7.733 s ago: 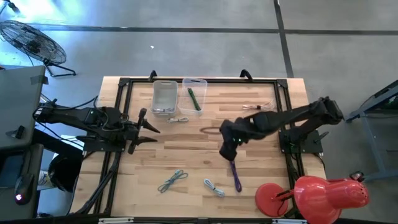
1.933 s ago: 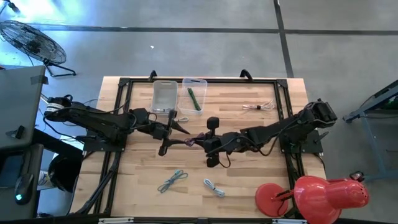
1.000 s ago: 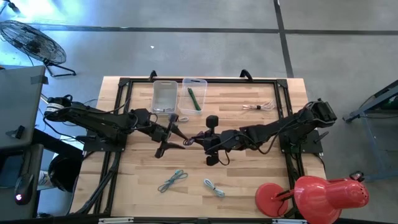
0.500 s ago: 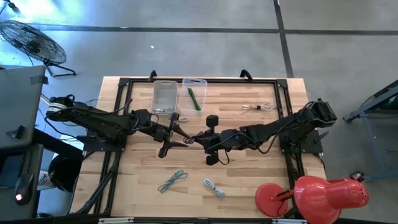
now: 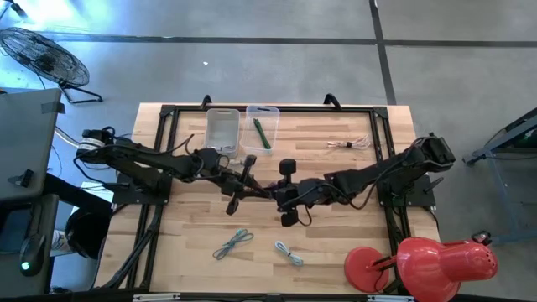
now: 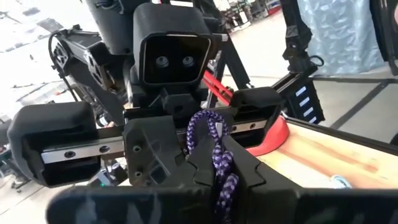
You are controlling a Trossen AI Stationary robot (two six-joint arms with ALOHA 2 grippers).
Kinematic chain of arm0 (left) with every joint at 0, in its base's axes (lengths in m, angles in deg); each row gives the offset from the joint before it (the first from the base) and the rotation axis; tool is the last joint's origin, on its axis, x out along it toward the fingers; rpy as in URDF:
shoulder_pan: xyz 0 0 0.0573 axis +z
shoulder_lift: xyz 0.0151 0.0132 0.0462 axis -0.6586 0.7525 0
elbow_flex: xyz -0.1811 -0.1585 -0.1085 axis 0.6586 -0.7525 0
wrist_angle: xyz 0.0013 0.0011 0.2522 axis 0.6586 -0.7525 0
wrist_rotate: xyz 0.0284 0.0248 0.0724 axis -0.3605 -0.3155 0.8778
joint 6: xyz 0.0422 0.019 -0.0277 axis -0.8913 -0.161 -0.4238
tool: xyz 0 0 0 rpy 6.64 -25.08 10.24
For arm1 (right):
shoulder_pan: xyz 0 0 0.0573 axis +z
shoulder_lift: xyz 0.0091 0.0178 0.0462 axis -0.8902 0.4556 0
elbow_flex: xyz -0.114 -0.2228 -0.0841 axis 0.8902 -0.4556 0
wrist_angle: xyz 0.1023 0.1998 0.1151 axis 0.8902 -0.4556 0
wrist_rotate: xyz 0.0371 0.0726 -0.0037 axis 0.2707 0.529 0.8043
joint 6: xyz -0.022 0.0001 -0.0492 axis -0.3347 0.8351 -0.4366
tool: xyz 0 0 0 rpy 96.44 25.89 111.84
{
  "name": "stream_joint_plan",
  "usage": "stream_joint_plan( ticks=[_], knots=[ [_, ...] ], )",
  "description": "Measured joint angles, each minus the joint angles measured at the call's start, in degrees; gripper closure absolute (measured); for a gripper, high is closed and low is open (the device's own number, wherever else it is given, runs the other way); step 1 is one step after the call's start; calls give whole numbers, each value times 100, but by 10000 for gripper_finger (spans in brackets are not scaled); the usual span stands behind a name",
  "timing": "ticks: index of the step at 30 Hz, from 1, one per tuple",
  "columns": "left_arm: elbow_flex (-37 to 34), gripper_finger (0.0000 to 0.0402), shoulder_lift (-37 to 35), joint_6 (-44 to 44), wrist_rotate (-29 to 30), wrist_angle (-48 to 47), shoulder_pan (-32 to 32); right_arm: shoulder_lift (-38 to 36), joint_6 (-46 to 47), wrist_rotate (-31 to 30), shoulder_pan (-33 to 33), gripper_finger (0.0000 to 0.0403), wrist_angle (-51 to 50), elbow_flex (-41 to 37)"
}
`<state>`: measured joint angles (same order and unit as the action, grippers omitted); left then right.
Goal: Pick & Place USB Port
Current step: Put the striped blue charger cable into the transparent bin
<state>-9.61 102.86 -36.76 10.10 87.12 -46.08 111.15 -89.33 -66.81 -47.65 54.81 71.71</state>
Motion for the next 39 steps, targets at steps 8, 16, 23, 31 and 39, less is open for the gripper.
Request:
stream_joint_plan(
  ticks=[8,16,23,31,39],
  knots=[
    [13,399,-80,-62,167,-27,-2,-2,75,-469,148,315,80,9],
    [13,400,-568,-256,574,-792,0,-11,120,-1493,354,227,6,28],
    [13,401,-1197,-589,1144,-1432,22,-11,152,-2359,598,173,-341,28],
    [11,401,-1625,35,1226,-1819,964,-11,830,-2668,777,175,-891,28],
    [11,401,-1427,692,870,-1817,2672,-11,1353,-2643,777,175,-1288,22]
  ],
)
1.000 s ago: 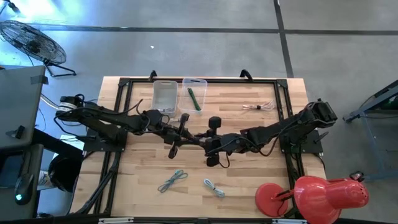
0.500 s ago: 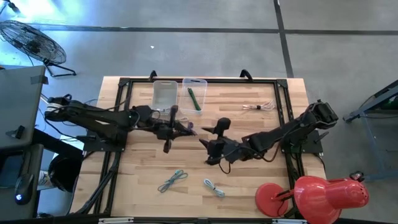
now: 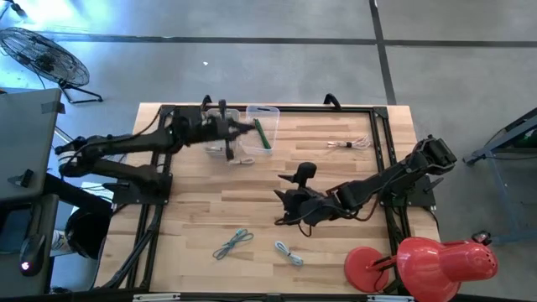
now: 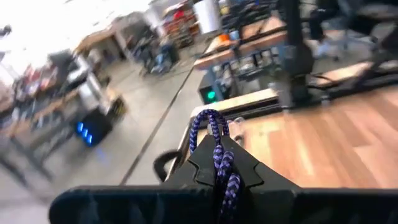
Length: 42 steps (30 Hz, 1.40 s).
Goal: Pick & Place USB Port
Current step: Put the striped blue charger cable into the transparent bin
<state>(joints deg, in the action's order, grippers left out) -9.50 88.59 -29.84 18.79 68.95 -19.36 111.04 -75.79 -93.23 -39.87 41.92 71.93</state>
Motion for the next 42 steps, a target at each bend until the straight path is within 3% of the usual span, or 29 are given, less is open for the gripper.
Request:
stream_joint_plan(
  ticks=[8,20,25,42],
  knots=[
    [0,401,988,1392,-809,936,1028,0,105,55,2,183,-8,-2],
    [-2,401,2679,2605,-1121,2357,1339,0,172,395,2,199,-22,-4],
    [-2,396,2778,2726,-1276,2357,1343,0,170,345,2,203,-23,-4],
    [-2,316,2779,2898,-1727,2313,1341,0,153,377,1,198,-26,-4]
  ],
)
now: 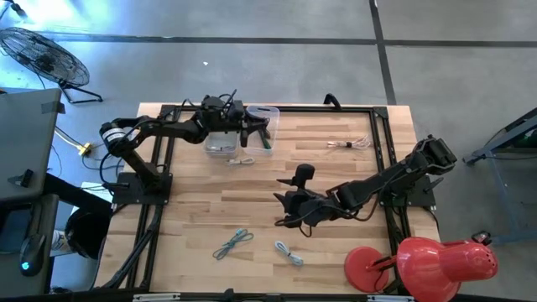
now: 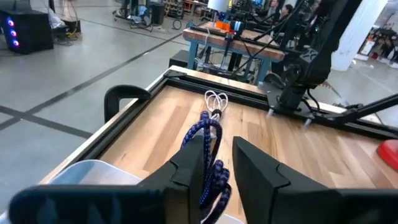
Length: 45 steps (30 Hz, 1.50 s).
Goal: Pick & Place USB Port
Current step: Put the striped blue charger cable into the transparent bin, then put the striped pink charger cable into the transparent bin
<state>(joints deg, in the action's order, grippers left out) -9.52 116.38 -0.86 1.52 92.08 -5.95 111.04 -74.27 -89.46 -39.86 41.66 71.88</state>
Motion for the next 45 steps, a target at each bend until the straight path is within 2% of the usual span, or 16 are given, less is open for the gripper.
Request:
stream_joint_plan(
  ticks=[10,15,24,33,36,39,45],
  knots=[
    [0,249,-1,-68,-36,-131,13,0,52,43,1,198,-13,-2],
    [0,229,0,-48,-63,-246,215,0,168,187,1,198,-102,-2],
    [-2,227,-1,-96,-69,-1177,376,0,208,192,1,198,-146,0],
    [-2,227,-1,-151,-67,-1139,378,0,254,151,1,199,-146,-2],
    [-2,227,0,-152,-18,-819,442,0,254,149,1,199,-145,-2],
    [96,227,-1,131,-287,-474,589,0,254,149,1,199,-146,-2],
    [654,227,-1,346,-1026,-832,713,0,255,149,1,199,-178,-2]
  ],
)
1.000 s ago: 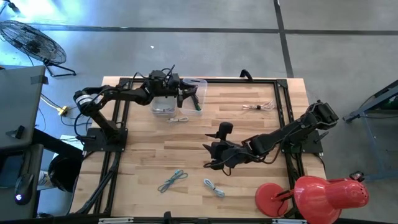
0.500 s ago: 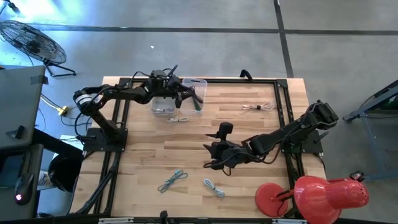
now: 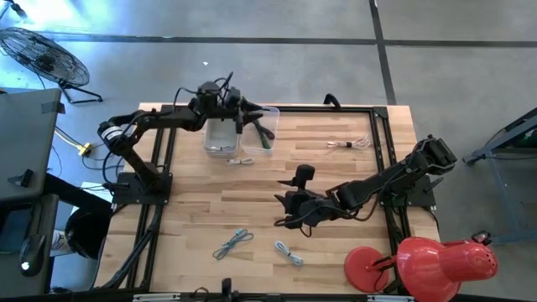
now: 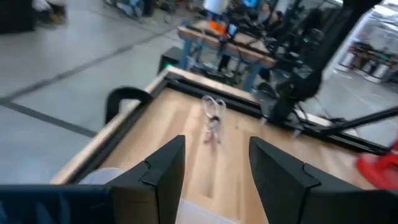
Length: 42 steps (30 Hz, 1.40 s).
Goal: Pick & Place USB Port
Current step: Put the striped pink charger cable into the transparent bin
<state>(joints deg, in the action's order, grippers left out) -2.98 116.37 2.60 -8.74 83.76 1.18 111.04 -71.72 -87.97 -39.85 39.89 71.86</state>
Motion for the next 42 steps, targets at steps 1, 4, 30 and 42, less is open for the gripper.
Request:
stream_joint_plan(
  ticks=[1,4,30,42],
  knots=[
    [81,227,0,-2,-103,-129,0,0,1,-4,0,199,-25,0],
    [305,227,0,-4,-503,-187,0,0,1,-247,-4,199,-141,0],
    [782,227,-2209,-1372,-2932,-435,-1551,-1449,2709,1238,-1878,199,-5629,0],
    [782,227,-3390,-4720,376,-5047,-2577,-1443,1611,2702,-3485,199,-5490,-968]
  ],
)
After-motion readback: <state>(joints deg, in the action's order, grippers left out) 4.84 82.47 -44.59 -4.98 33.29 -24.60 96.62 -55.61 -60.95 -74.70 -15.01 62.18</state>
